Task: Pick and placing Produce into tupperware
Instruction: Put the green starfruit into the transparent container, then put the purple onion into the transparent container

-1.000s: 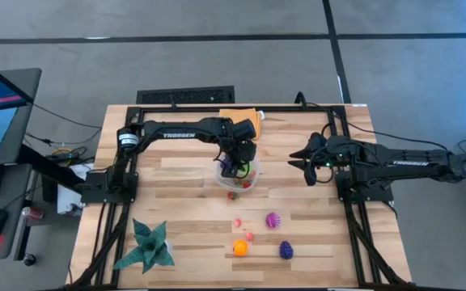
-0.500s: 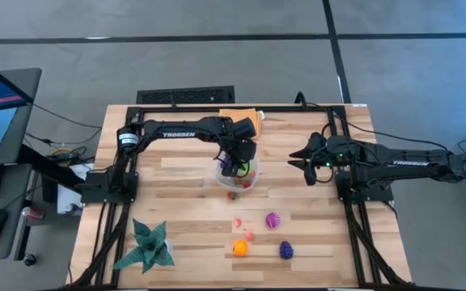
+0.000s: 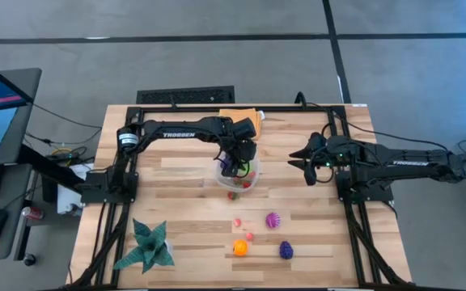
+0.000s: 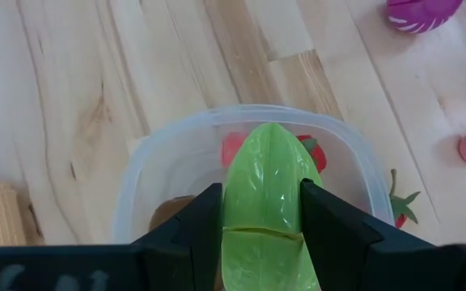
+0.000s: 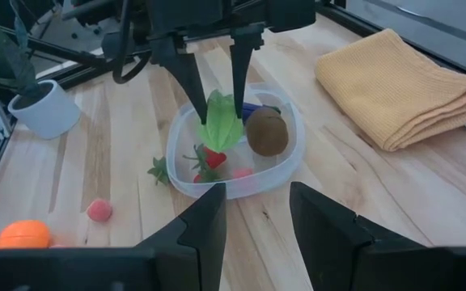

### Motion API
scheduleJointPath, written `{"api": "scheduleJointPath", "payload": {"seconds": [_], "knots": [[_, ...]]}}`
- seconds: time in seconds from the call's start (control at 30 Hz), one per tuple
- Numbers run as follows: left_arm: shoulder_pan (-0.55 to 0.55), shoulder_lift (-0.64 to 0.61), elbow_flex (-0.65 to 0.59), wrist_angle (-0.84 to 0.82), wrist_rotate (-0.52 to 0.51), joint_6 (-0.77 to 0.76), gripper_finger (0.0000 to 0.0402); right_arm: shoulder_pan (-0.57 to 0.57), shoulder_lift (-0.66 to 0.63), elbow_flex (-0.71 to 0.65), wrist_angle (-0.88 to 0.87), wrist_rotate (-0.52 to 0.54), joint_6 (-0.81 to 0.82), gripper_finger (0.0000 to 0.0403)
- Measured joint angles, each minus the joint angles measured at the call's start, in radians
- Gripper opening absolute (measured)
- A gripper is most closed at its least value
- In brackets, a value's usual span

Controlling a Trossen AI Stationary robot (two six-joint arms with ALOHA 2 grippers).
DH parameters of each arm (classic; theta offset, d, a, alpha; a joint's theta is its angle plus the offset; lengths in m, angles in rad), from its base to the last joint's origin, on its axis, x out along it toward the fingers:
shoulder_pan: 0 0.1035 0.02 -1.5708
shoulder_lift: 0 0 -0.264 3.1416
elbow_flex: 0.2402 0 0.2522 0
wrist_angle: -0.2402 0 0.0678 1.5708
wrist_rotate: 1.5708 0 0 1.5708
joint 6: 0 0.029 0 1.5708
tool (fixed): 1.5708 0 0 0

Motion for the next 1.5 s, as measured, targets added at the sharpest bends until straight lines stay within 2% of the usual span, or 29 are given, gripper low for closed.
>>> {"api": "scheduleJointPath", "payload": {"seconds": [0.9, 1.3, 1.5], "knots": [[-0.008, 0.051, 0.000, -0.022, -0.034, 0.007, 0.0140, 0.000, 0.000, 0.001, -0.007, 0.000, 0.000, 0.0159], [-0.007, 0.051, 0.000, -0.021, -0.079, 0.001, 0.0195, 0.000, 0.000, 0.001, -0.007, 0.000, 0.000, 0.0159], [-0.004, 0.043, 0.000, -0.025, -0.087, 0.001, 0.0208, 0.000, 0.000, 0.001, -0.007, 0.000, 0.000, 0.0159]]}}
